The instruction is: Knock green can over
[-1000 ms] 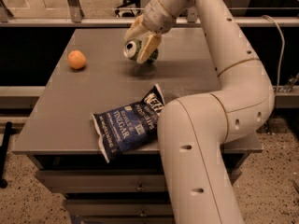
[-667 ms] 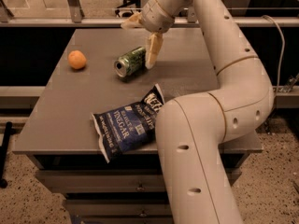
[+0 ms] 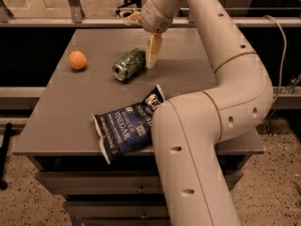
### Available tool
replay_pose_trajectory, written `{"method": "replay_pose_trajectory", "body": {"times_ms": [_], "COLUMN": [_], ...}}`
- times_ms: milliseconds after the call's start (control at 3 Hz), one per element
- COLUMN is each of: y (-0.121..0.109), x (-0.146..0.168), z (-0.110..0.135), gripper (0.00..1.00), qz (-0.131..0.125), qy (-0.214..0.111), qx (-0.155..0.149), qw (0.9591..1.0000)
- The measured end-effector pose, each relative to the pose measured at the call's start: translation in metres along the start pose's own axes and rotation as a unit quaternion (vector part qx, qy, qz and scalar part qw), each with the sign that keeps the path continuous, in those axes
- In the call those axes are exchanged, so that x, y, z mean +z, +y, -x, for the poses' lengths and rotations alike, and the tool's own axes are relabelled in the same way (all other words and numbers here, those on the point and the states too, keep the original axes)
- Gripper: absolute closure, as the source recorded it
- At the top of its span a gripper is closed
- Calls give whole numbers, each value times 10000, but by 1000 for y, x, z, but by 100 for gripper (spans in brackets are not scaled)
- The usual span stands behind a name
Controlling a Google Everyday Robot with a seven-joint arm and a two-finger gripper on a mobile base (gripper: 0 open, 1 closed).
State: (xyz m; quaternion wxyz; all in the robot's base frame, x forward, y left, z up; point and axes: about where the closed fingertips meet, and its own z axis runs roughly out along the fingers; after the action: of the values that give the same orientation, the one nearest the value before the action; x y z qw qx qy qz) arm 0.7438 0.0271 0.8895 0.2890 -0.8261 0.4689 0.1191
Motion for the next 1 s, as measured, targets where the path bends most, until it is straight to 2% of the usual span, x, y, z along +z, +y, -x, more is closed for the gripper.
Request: {"method": "replay_pose_trajectory", "body": {"times_ms": [333,667,1000], "y": [-11,-7,6], "x": [-24,-50,-87], "z": [2,0,-11], "gripper": [0,0,0], "qz": [-381,-609,-1092], "qy": [99,103,-248], "qx": [-59,8,182], "qw": [9992,9981,9935]}}
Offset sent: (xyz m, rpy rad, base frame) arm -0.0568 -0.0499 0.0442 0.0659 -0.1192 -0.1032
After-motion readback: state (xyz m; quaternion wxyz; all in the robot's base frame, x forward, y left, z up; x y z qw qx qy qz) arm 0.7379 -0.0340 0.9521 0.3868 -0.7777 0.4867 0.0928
